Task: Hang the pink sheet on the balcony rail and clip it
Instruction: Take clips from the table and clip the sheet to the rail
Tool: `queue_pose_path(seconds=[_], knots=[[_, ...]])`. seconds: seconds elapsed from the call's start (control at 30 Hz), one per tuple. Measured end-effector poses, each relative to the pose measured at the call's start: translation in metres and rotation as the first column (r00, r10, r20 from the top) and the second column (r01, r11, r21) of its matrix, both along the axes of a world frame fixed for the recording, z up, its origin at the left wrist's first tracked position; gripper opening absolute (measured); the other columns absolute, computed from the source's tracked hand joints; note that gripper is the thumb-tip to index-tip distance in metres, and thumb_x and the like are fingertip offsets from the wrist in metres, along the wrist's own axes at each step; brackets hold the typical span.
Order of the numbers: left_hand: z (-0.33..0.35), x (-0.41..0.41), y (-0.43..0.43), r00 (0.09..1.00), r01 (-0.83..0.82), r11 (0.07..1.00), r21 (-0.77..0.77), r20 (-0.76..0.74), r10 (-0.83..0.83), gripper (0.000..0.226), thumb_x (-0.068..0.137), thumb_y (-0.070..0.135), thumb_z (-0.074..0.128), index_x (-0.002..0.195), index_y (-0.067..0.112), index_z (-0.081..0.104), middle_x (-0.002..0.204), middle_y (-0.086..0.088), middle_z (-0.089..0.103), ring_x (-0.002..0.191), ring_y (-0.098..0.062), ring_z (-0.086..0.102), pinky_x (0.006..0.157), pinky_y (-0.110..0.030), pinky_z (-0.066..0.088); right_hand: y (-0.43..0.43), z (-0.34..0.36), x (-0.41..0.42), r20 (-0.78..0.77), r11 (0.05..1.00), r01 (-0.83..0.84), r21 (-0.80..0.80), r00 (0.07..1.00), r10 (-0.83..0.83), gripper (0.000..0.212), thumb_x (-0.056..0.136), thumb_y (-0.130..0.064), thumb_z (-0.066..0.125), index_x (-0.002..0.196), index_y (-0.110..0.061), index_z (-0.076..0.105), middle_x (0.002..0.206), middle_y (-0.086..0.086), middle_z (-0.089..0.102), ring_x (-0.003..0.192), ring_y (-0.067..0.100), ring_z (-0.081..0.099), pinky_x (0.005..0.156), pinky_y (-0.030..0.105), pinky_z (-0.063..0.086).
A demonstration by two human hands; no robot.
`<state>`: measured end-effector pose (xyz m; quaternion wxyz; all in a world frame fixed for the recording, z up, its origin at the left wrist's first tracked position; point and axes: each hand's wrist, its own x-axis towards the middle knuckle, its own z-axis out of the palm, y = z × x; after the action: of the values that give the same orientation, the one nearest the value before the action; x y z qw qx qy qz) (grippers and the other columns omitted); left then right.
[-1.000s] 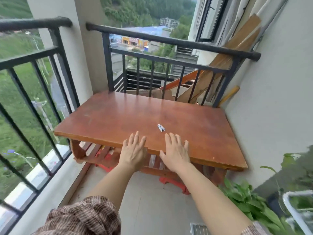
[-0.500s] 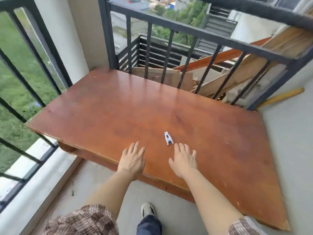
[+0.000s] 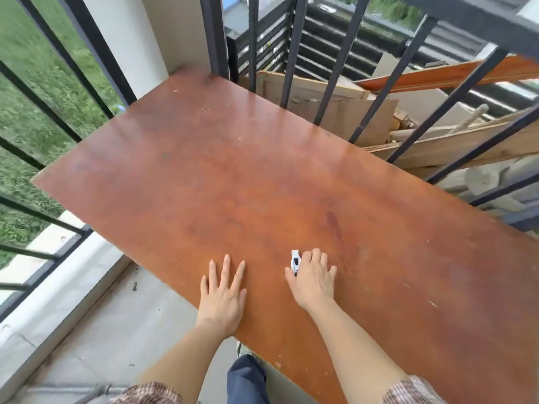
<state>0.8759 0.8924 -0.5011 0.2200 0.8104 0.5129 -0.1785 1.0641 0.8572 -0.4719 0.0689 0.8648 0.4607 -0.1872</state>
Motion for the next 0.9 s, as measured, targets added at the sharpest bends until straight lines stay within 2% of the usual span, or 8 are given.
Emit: queue_pose_path(seconds=[0.13, 0.2, 0.33, 0.47, 0.63, 0.73, 0.8, 0.9], knots=[[-0.005, -0.001, 0.002, 1.0, 0.014, 1.0, -0.02, -0.009, -0.015, 0.08, 0.072, 0.063, -0.029, 0.147, 0.036, -0.018, 0.158, -0.001, -0.022, 0.145, -0.034, -0.018, 0.117, -0.05, 0.002, 0.002, -0.008, -0.003, -0.049, 0.999, -0.016, -0.038, 0.999, 0.014, 0.032, 0.097, -0.04, 0.037, 0.115, -0.015, 0.046, 0.121, 0.004, 0.046, 0.118, 0.024, 0.042, 0.089, 0.039, 0.039], [-0.001, -0.002, 0.003, 1.0, 0.009, 0.999, -0.043, -0.008, -0.01, 0.074, 0.078, 0.06, -0.019, 0.147, 0.037, -0.017, 0.158, 0.0, -0.022, 0.145, -0.033, -0.019, 0.118, -0.05, 0.002, 0.004, -0.008, -0.002, -0.095, 0.998, -0.006, -0.069, 0.995, -0.001, 0.033, 0.097, -0.039, 0.037, 0.117, -0.014, 0.043, 0.121, 0.005, 0.048, 0.117, 0.025, 0.046, 0.088, 0.039, 0.042], [0.01, -0.009, 0.006, 1.0, -0.01, 0.991, -0.131, -0.011, 0.008, 0.056, 0.1, 0.042, 0.018, 0.15, 0.037, -0.008, 0.159, 0.003, -0.02, 0.146, -0.029, -0.016, 0.118, -0.05, 0.005, 0.011, -0.002, -0.001, -0.149, 0.986, -0.002, -0.165, 0.989, -0.023, 0.035, 0.098, -0.034, 0.037, 0.123, -0.01, 0.039, 0.125, 0.01, 0.048, 0.116, 0.029, 0.053, 0.088, 0.038, 0.044], [0.028, -0.029, -0.002, 0.989, -0.127, 0.97, -0.206, 0.051, 0.14, 0.054, 0.101, 0.038, 0.022, 0.152, 0.03, 0.007, 0.161, 0.001, -0.008, 0.148, -0.026, -0.005, 0.119, -0.046, 0.009, 0.018, 0.008, -0.019, -0.195, 0.973, -0.044, -0.225, 0.981, 0.0, 0.036, 0.098, -0.031, 0.038, 0.125, -0.007, 0.039, 0.13, 0.012, 0.05, 0.12, 0.03, 0.052, 0.091, 0.036, 0.043], [0.048, -0.095, -0.024, 0.939, -0.323, 0.934, -0.151, 0.075, 0.337, 0.052, 0.1, 0.034, 0.025, 0.151, 0.023, 0.014, 0.161, -0.004, 0.002, 0.147, -0.025, 0.005, 0.115, -0.045, 0.02, 0.018, 0.021, -0.083, -0.281, 0.962, -0.217, -0.166, 0.945, 0.165, 0.034, 0.095, -0.026, 0.038, 0.122, -0.006, 0.042, 0.125, 0.013, 0.056, 0.115, 0.032, 0.056, 0.087, 0.036, 0.045], [0.064, -0.148, -0.042, 0.88, -0.455, 0.884, -0.111, 0.096, 0.465, 0.051, 0.1, 0.031, 0.026, 0.15, 0.022, 0.018, 0.16, -0.006, 0.008, 0.146, -0.025, 0.009, 0.115, -0.044, 0.022, 0.019, 0.033, -0.138, -0.342, 0.933, -0.335, -0.134, 0.899, 0.274, 0.026, 0.092, -0.029, 0.044, 0.11, -0.01, 0.049, 0.119, 0.012, 0.06, 0.11, 0.032, 0.058, 0.079, 0.032, 0.043], [0.072, -0.186, -0.058, 0.83, -0.54, 0.839, -0.067, 0.119, 0.544, 0.05, 0.1, 0.03, 0.027, 0.149, 0.02, 0.021, 0.158, -0.008, 0.016, 0.144, -0.025, 0.017, 0.112, -0.042, 0.026, 0.018, 0.043, -0.18, -0.411, 0.924, -0.375, -0.08, 0.857, 0.312, 0.015, 0.089, -0.03, 0.048, 0.088, -0.015, 0.049, 0.108, 0.012, 0.063, 0.104, 0.032, 0.059, 0.072, 0.031, 0.039], [0.084, -0.246, -0.095, 0.752, -0.648, 0.761, -0.027, 0.137, 0.645, 0.048, 0.101, 0.031, 0.028, 0.148, 0.021, 0.023, 0.156, -0.009, 0.021, 0.14, -0.027, 0.024, 0.11, -0.04, 0.028, 0.005, 0.059, -0.252, -0.509, 0.902, -0.431, 0.004, 0.776, 0.373, 0.027, 0.083, -0.029, 0.056, 0.062, -0.019, 0.042, 0.076, 0.005, 0.058, 0.08, 0.027, 0.058, 0.059, 0.028, 0.036]])
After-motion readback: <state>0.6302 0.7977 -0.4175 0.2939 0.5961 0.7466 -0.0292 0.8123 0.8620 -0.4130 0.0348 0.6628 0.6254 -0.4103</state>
